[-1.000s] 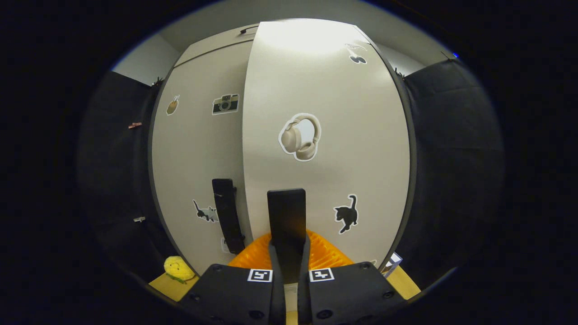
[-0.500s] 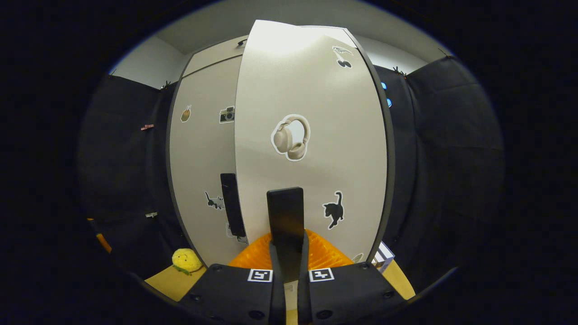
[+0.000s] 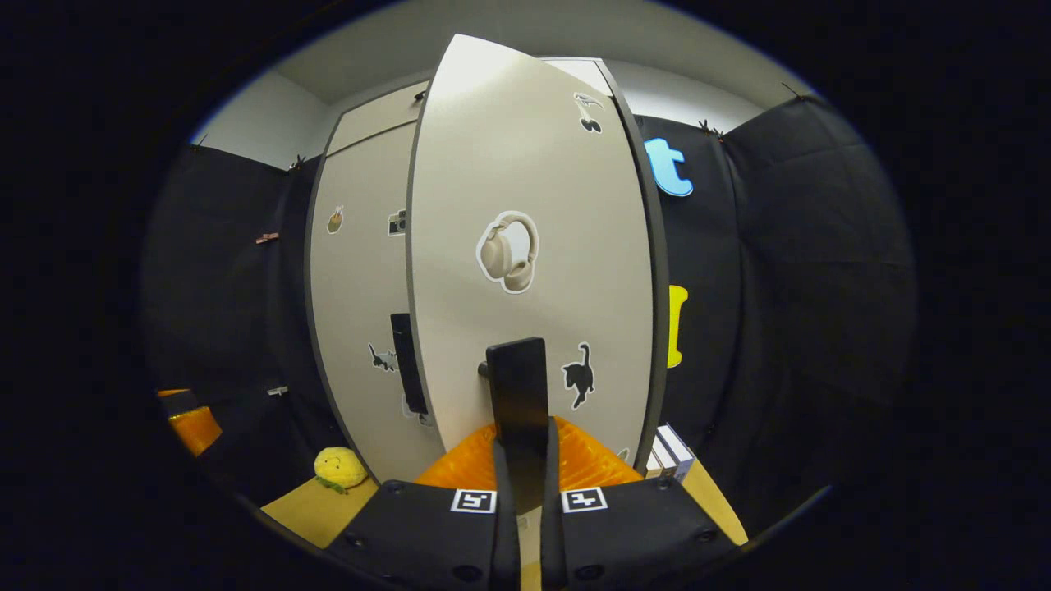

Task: Open the right door of the double-door shoe cabinet with the right hand, and open the left door with the left hand.

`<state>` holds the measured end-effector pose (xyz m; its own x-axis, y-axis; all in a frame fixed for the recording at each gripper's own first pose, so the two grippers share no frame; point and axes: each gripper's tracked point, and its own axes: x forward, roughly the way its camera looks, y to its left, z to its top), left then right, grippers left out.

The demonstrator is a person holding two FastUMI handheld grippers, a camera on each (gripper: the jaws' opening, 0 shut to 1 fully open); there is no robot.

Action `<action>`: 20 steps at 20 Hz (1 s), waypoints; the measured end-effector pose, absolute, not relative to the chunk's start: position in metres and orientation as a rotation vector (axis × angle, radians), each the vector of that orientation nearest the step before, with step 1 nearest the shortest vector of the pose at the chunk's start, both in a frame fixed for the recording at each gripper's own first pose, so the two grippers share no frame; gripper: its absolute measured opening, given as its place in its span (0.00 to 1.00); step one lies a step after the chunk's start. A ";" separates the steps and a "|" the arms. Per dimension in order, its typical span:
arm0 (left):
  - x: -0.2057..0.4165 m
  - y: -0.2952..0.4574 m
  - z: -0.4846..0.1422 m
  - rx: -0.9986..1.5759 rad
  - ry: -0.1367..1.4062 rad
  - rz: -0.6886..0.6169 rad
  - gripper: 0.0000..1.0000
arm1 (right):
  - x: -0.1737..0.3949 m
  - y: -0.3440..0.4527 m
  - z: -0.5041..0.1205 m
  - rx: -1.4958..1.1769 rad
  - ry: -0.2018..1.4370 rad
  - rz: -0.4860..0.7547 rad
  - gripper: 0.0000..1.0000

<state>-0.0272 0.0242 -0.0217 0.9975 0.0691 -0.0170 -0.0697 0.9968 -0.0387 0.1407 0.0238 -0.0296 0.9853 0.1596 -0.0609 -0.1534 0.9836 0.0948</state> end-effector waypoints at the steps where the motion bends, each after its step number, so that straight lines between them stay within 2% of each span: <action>1: -0.025 0.021 -0.021 -0.038 0.014 0.064 0.94 | 0.139 0.022 -0.029 0.098 0.069 0.163 0.14; 20: 0.025 -0.051 -0.016 -0.022 0.012 0.029 0.94 | 0.132 -0.019 -0.027 0.070 0.056 0.155 0.13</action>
